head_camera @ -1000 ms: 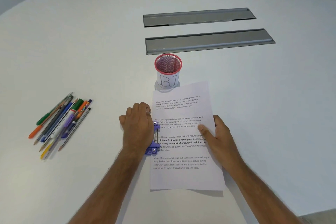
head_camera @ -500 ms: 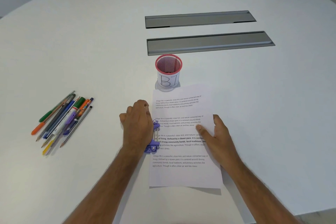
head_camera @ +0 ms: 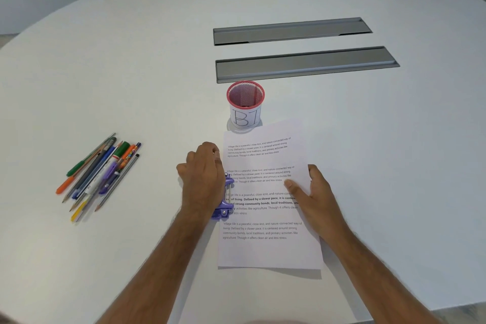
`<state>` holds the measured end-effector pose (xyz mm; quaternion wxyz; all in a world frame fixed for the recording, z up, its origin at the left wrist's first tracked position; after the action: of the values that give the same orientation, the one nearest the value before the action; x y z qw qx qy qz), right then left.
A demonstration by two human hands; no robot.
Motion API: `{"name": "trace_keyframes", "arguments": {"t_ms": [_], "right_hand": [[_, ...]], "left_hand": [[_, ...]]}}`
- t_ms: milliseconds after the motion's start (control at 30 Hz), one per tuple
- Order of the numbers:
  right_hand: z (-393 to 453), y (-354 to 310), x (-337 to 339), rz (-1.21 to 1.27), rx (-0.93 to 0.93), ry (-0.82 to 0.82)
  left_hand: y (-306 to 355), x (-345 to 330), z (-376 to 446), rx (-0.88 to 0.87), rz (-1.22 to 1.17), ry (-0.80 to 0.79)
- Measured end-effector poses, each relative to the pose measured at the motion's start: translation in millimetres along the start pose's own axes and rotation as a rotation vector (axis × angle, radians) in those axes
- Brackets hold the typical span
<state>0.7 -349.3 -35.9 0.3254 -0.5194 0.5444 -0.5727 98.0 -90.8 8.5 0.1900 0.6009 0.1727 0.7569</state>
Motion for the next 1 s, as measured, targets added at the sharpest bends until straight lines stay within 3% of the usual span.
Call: {"name": "trace_keyframes", "arguments": {"t_ms": [267,467,633,800,1000], "right_hand": [[-0.3,-0.4,-0.2,0.024,-0.001,-0.01],[-0.8,0.3,0.2,0.024,0.002,-0.009],[-0.1,1.3,-0.8,0.031,0.01,-0.014],[0.3,0.8,-0.4,0.039,0.018,-0.011],[0.7,-1.2,0.3,0.04,0.035,0.002]], "left_hand": [[7.7,-1.9,3.1,-0.031,-0.122,-0.061],[-3.3,11.4,-7.5,0.035,-0.413,-0.058],[-18.5,18.3,-37.7,0.16,-0.393,-0.118],[-19.2,14.7,-55.3,0.302,-0.675,-0.182],[-33.5,4.2,-52.8,0.384,-0.713,-0.213]]}}
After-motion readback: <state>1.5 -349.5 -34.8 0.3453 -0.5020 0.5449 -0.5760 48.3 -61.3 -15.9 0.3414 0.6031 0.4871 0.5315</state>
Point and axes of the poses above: each hand's wrist, its own z-axis towards the middle knuckle, its own x-axis out of the back of the hand, y = z × x, the point moved 9 cm from there along z, towards the middle knuckle
